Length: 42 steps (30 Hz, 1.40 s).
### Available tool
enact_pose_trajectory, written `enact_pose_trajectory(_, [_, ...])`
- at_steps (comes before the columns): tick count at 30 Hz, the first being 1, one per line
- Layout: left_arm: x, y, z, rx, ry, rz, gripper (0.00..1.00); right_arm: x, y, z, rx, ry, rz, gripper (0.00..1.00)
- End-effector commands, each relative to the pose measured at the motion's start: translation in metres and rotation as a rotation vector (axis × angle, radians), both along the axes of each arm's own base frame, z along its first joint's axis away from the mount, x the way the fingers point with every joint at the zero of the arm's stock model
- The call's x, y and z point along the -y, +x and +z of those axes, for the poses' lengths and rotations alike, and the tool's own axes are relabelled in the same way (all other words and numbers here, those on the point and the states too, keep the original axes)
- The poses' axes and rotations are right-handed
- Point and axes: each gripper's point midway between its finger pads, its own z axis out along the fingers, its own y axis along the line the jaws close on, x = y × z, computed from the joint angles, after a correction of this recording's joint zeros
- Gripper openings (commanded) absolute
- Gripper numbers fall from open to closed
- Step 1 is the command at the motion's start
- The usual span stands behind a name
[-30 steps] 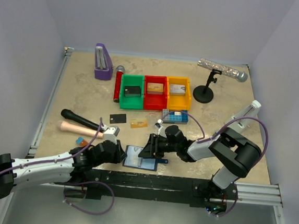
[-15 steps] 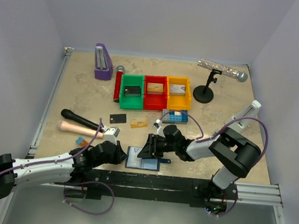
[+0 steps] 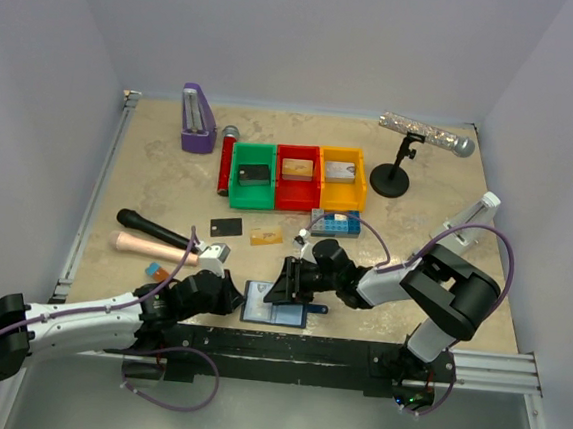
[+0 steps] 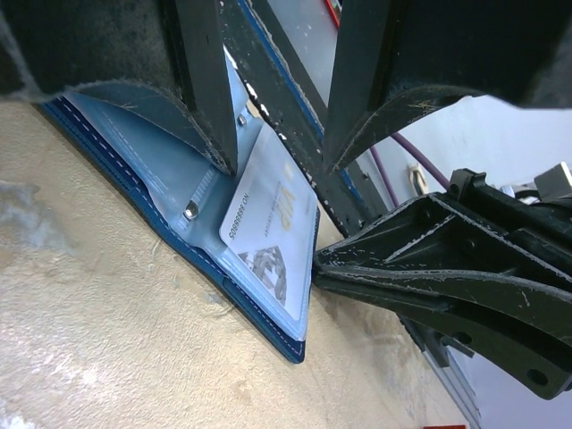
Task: Take the credit cards out of the card holder
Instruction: Remove the credit card from the card holder.
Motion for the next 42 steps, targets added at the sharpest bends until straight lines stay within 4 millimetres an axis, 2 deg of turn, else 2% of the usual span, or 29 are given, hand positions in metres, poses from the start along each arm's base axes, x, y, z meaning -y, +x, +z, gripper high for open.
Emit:
enact_pose_trajectory(1, [0.003,-0.002,-0.002,-0.012,-0.025,-0.003,0.11,-0.005,0.005,0.004,0.032,0.004,0.003,0.48])
enact_pose_trajectory(6, [0.005,-0.003,-0.003,-0.018,-0.031,-0.006,0.11,-0.008,0.004,0.005,0.03,0.009,0.014,0.48])
enact_pose_trajectory(27, [-0.001,-0.008,-0.015,-0.046,-0.017,0.003,0.09,-0.023,0.005,0.037,0.05,0.241,-0.003,0.47])
enact_pose_trajectory(28, [0.004,-0.005,-0.01,-0.032,-0.046,0.002,0.09,-0.023,0.005,0.037,0.051,0.244,0.002,0.47])
enact_pose_trajectory(42, [0.01,-0.005,-0.008,-0.031,-0.073,-0.004,0.08,-0.028,0.001,0.036,0.026,0.218,0.038,0.47])
